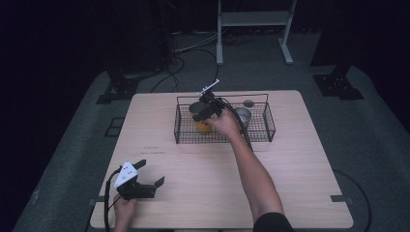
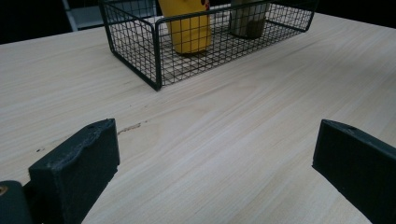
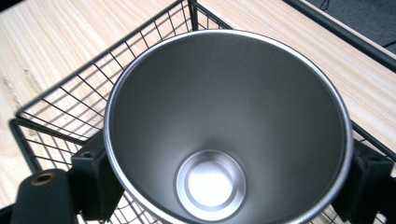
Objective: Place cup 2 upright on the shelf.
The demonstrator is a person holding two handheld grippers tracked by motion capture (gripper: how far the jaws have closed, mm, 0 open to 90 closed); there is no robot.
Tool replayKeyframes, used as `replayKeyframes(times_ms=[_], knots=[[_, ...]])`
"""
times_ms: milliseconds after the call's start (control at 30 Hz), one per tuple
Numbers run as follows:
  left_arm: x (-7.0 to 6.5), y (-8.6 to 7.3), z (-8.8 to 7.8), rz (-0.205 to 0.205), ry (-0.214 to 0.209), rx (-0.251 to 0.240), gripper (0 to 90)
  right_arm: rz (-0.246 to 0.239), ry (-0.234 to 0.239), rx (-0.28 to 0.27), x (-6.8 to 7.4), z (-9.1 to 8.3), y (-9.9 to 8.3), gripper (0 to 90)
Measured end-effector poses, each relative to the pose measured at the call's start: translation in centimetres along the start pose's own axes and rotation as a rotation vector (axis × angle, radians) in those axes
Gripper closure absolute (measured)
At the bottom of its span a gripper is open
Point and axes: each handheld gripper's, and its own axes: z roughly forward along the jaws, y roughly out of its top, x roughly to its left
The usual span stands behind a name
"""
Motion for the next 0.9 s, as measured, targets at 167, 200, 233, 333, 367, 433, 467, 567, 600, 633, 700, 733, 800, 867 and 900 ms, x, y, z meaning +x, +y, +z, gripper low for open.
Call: replayKeyframes(times_ms=[167, 200, 233, 333, 367, 433, 467, 567, 600, 633, 700, 733, 800, 867, 900], knots=[[0.0, 0.0, 0.0, 0.000, 0.000, 0.000, 0.0, -0.005, 0.000, -0.005, 0.1, 0.2, -0.3, 13.4], [0.0, 0.0, 0.0, 0.001, 0.000, 0.000, 0.0, -0.009, -0.002, -0.003, 0.1, 0.1, -0.3, 13.3], [0.0, 0.0, 0.0, 0.001, 0.000, 0.000, 0.0, -0.010, -0.003, -0.004, 0.1, 0.1, -0.3, 13.2], [0.0, 0.0, 0.0, 0.000, 0.000, 0.000, 0.0, -0.024, -0.008, -0.002, 0.3, 0.1, -0.4, 13.0], [0.0, 0.0, 0.0, 0.000, 0.000, 0.000, 0.0, -0.026, -0.008, 0.000, 0.3, 0.0, -0.4, 13.0], [0.0, 0.0, 0.0, 0.000, 0.001, -0.001, 0.0, -0.026, -0.007, -0.004, 0.4, -0.1, -0.6, 12.8], [0.0, 0.0, 0.0, 0.001, 0.001, -0.001, 0.0, -0.026, -0.005, -0.006, 0.4, -0.1, -0.7, 12.9], [0.0, 0.0, 0.0, 0.001, 0.000, 0.001, 0.0, -0.030, -0.005, -0.004, 0.4, -0.2, -0.9, 12.5], [0.0, 0.0, 0.0, 0.001, 0.000, 0.002, 0.0, -0.031, 0.000, -0.002, 0.3, -0.2, -1.0, 12.4], [0.0, 0.0, 0.0, 0.001, 0.000, 0.002, 0.0, -0.030, 0.001, 0.001, 0.3, -0.2, -1.1, 12.3], [0.0, 0.0, 0.0, 0.004, 0.001, 0.002, 0.0, -0.029, 0.000, 0.003, 0.3, -0.3, -1.2, 12.3], [0.0, 0.0, 0.0, 0.002, 0.001, 0.002, 0.0, -0.029, 0.001, 0.004, 0.2, -0.4, -1.3, 12.2], [0.0, 0.0, 0.0, 0.004, 0.001, 0.003, 0.0, -0.028, 0.003, 0.002, 0.3, -0.4, -1.4, 12.2], [0.0, 0.0, 0.0, 0.004, 0.001, 0.003, 0.0, -0.034, 0.007, 0.004, 0.3, -0.3, -1.5, 11.5], [0.0, 0.0, 0.0, 0.003, 0.001, 0.002, 0.0, -0.036, 0.006, 0.005, 0.3, -0.3, -1.5, 11.3]])
